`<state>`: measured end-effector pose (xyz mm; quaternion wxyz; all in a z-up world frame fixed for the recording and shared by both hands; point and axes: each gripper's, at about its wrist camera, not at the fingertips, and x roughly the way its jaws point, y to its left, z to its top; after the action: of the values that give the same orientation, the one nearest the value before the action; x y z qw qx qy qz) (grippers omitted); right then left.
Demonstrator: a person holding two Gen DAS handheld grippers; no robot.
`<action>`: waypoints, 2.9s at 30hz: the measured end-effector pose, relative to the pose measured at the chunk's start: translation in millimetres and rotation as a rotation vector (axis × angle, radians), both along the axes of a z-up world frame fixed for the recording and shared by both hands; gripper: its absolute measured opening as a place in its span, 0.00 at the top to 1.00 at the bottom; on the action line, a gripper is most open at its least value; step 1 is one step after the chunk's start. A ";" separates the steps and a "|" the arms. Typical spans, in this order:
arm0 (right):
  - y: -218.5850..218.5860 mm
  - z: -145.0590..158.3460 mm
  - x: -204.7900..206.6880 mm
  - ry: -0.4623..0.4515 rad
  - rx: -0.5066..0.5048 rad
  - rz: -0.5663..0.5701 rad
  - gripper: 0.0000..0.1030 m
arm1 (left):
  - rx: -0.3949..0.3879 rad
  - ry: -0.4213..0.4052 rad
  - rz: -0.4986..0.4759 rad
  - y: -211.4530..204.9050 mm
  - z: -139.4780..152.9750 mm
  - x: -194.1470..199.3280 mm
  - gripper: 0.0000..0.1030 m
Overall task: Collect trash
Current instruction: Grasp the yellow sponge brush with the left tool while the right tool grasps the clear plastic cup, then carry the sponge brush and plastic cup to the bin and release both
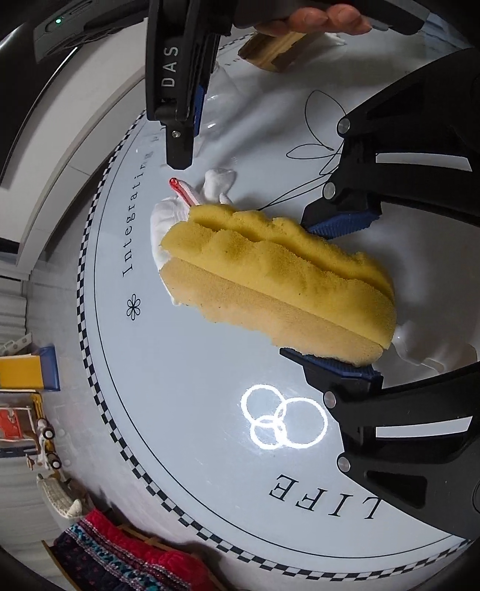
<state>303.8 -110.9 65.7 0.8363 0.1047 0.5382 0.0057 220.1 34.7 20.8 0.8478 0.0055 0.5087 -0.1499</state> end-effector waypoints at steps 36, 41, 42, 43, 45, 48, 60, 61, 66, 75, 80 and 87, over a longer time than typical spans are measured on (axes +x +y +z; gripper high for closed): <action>-8.1 9.1 3.6 -0.041 -0.095 -0.075 0.67 | -0.050 -0.093 -0.039 8.7 53.3 -45.7 0.53; 1.5 38.3 -41.5 -0.051 -0.069 -0.017 0.67 | -0.053 -0.102 0.003 19.9 73.1 -78.7 0.53; 4.8 43.2 -53.2 -0.052 -0.063 -0.003 0.67 | -0.060 -0.103 0.009 22.3 77.0 -86.5 0.53; 7.5 46.9 -63.9 -0.053 -0.058 0.009 0.67 | -0.065 -0.104 0.017 24.7 80.7 -95.4 0.53; 12.6 53.3 -84.0 -0.055 -0.045 0.033 0.67 | -0.071 -0.109 0.030 28.3 86.5 -115.0 0.53; 24.7 61.5 -119.6 -0.054 -0.026 0.077 0.67 | -0.078 -0.113 0.056 35.3 92.9 -145.7 0.53; 81.1 70.1 -245.9 -0.042 -0.003 0.244 0.67 | -0.090 -0.113 0.185 85.2 97.1 -263.6 0.53; 87.2 70.3 -253.4 -0.041 -0.002 0.261 0.67 | -0.093 -0.114 0.197 91.3 95.9 -271.5 0.53; 116.0 69.4 -302.1 -0.047 0.000 0.339 0.67 | -0.095 -0.117 0.263 119.0 90.7 -310.4 0.53; 180.9 57.4 -380.4 -0.039 0.029 0.503 0.66 | -0.098 -0.115 0.383 165.3 69.6 -380.6 0.53; 221.1 45.2 -411.0 -0.016 0.052 0.585 0.66 | -0.100 -0.105 0.448 194.2 53.9 -418.3 0.53; 278.4 32.3 -451.8 0.026 0.085 0.723 0.66 | -0.093 -0.070 0.573 241.7 30.9 -459.8 0.53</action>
<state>-148.0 167.6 98.0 0.7681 -0.0577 0.5503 0.3223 -239.7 276.4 51.6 0.8720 -0.1722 0.4524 0.0725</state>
